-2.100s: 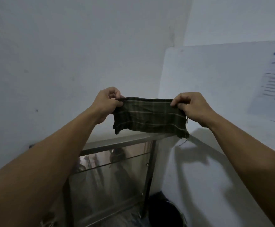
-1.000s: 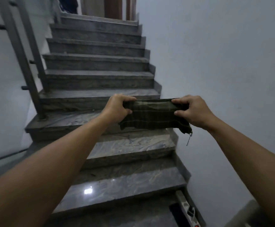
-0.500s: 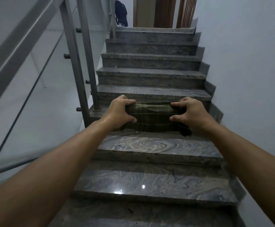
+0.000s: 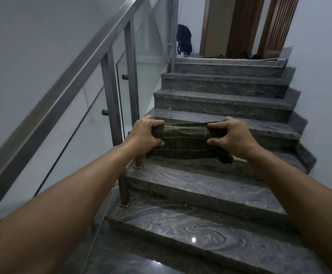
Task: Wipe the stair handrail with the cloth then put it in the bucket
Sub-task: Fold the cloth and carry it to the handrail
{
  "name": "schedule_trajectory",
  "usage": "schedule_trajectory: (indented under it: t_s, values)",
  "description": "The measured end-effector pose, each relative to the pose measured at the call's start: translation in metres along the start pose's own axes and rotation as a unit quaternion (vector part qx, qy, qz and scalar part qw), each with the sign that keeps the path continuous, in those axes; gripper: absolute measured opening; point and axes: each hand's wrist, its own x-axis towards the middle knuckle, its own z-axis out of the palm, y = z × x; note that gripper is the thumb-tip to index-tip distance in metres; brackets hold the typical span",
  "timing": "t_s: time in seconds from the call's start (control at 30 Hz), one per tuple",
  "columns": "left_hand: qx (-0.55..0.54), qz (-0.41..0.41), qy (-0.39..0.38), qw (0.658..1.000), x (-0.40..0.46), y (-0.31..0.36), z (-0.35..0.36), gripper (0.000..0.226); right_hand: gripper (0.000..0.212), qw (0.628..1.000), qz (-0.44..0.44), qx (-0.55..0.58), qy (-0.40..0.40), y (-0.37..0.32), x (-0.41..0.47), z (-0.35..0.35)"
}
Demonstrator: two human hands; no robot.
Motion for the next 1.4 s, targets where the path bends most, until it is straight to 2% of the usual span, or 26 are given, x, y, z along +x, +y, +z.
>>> schedule_trajectory:
  t_s: [0.3, 0.47, 0.93, 1.2, 1.4]
  values:
    - [0.014, -0.010, 0.048, 0.999, 0.137, -0.020, -0.059, 0.067, 0.053, 0.999, -0.037, 0.027, -0.007, -0.006, 0.162, -0.007]
    - [0.011, -0.009, 0.045, 0.999, 0.224, -0.030, -0.086, 0.069, 0.054, 0.999, -0.036, 0.024, -0.005, -0.010, 0.253, -0.018]
    - [0.032, -0.010, 0.058, 0.998, 0.458, -0.004, -0.113, 0.067, 0.054, 0.999, -0.039, 0.013, 0.012, 0.031, 0.478, -0.091]
    - [0.066, -0.027, 0.092, 0.993, 0.581, 0.019, -0.158, 0.069, 0.054, 0.997, -0.060, 0.050, 0.005, 0.033, 0.615, -0.133]
    - [0.085, -0.034, 0.110, 0.990, 0.670, 0.014, -0.206, 0.067, 0.055, 0.996, -0.089, 0.029, 0.013, 0.020, 0.722, -0.144]
